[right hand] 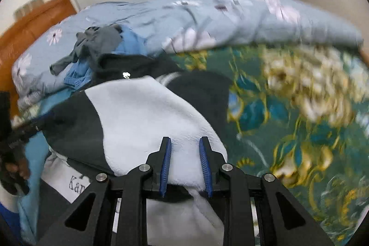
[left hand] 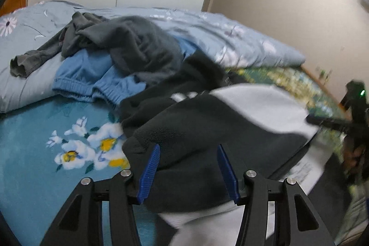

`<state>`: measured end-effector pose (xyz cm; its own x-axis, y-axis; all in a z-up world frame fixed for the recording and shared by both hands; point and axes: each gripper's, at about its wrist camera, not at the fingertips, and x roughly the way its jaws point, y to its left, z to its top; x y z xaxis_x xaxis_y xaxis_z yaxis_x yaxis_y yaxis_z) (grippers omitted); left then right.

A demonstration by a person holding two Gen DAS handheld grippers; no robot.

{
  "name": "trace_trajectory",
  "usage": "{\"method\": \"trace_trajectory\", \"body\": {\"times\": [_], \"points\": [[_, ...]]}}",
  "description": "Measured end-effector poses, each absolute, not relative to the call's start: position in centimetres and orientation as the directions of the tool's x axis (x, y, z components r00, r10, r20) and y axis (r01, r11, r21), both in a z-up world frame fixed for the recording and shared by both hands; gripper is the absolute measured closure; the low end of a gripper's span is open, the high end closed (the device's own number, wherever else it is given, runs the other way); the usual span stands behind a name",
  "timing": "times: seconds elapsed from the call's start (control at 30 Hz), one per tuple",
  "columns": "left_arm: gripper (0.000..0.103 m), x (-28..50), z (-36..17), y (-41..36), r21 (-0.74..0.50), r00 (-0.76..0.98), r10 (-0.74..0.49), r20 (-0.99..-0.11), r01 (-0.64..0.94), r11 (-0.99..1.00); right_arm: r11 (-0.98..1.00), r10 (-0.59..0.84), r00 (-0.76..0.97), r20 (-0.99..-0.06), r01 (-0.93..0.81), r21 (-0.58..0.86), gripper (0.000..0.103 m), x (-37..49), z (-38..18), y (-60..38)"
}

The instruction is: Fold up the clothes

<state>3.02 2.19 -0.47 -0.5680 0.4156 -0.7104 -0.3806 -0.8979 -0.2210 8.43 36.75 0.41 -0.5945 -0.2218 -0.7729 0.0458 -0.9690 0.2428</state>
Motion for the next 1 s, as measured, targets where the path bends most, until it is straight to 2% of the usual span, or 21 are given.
{"method": "trace_trajectory", "body": {"times": [0.17, 0.27, 0.37, 0.5, 0.53, 0.6, 0.63, 0.87, 1.0], "points": [[0.047, 2.8, -1.6, 1.5, -0.280, -0.569, 0.437, -0.696, -0.346, -0.896, -0.962, -0.238, -0.613, -0.754, 0.042, 0.269, 0.080, 9.0, 0.2, 37.4], [0.047, 2.6, -1.9, 2.2, -0.240, -0.565, 0.395, -0.724, -0.331, -0.913, -0.960, -0.244, -0.615, -0.750, 0.044, 0.276, 0.079, 9.4, 0.8, 37.5], [0.047, 2.9, -1.0, 2.5, -0.234, -0.566, 0.374, -0.734, -0.307, -0.923, -0.958, -0.249, -0.617, -0.747, 0.046, 0.282, 0.079, 9.9, 1.4, 37.6], [0.047, 5.9, 1.3, 1.6, -0.270, -0.570, 0.411, -0.711, -0.319, -0.909, -0.954, -0.266, -0.621, -0.738, 0.062, 0.292, 0.077, 11.2, 2.3, 37.9], [0.043, 7.2, 1.2, 0.7, -0.288, -0.567, 0.416, -0.711, -0.305, -0.908, -0.952, -0.280, -0.622, -0.731, 0.080, 0.297, 0.077, 12.4, 2.7, 38.3], [0.039, 9.7, 1.0, -1.0, -0.323, -0.561, 0.425, -0.710, -0.277, -0.905, -0.946, -0.302, -0.618, -0.725, 0.101, 0.309, 0.075, 14.9, 3.0, 39.3], [0.039, 10.9, 0.6, -1.8, -0.342, -0.556, 0.429, -0.712, -0.259, -0.903, -0.943, -0.308, -0.611, -0.730, 0.097, 0.317, 0.070, 16.3, 2.7, 40.1], [0.039, 18.2, -4.4, -7.1, -0.491, -0.484, 0.462, -0.743, -0.076, -0.868, -0.844, -0.434, -0.552, -0.712, -0.029, 0.536, 0.060, 24.9, -1.6, 45.7], [0.039, 21.2, -4.6, -6.9, -0.572, -0.467, 0.539, -0.700, -0.085, -0.816, -0.771, -0.496, -0.564, -0.660, -0.065, 0.634, 0.059, 27.5, -3.3, 46.6]]}}
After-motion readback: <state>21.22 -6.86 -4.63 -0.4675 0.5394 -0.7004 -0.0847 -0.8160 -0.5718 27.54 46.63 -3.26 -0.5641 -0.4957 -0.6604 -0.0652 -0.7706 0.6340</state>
